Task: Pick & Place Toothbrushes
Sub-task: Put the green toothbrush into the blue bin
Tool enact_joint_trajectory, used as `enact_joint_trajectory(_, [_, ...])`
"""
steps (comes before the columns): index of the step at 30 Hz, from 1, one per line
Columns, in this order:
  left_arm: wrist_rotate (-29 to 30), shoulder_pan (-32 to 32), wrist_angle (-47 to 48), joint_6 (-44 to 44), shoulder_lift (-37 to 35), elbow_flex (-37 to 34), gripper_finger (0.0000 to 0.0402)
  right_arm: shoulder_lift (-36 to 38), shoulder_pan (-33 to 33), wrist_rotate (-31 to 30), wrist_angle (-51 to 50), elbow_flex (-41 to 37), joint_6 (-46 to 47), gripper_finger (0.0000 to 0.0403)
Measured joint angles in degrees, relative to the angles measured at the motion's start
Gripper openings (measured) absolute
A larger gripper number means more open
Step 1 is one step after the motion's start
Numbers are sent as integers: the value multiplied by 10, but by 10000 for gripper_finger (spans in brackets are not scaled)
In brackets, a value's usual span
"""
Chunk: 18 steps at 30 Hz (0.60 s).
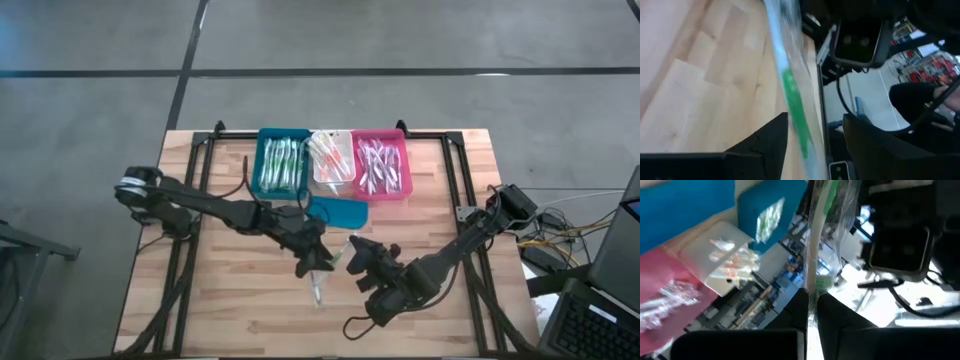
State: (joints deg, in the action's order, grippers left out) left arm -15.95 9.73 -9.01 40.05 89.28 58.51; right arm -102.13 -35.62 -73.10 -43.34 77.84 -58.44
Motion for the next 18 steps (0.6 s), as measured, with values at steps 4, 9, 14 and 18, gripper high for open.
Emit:
enact_joint_trajectory(4, [-15,0,8,5,7,3,193,0,0,-25,0,0,-4,13])
enact_joint_trajectory(9, [-16,0,24,8,7,3,193,3,0,-29,-1,-1,-5,13])
enact_joint_trajectory(14, [-22,0,27,19,7,3,180,3,0,-46,-1,-1,-10,13])
enact_joint_trajectory(18, [-22,1,26,21,7,3,151,3,0,-47,-1,-1,-18,13])
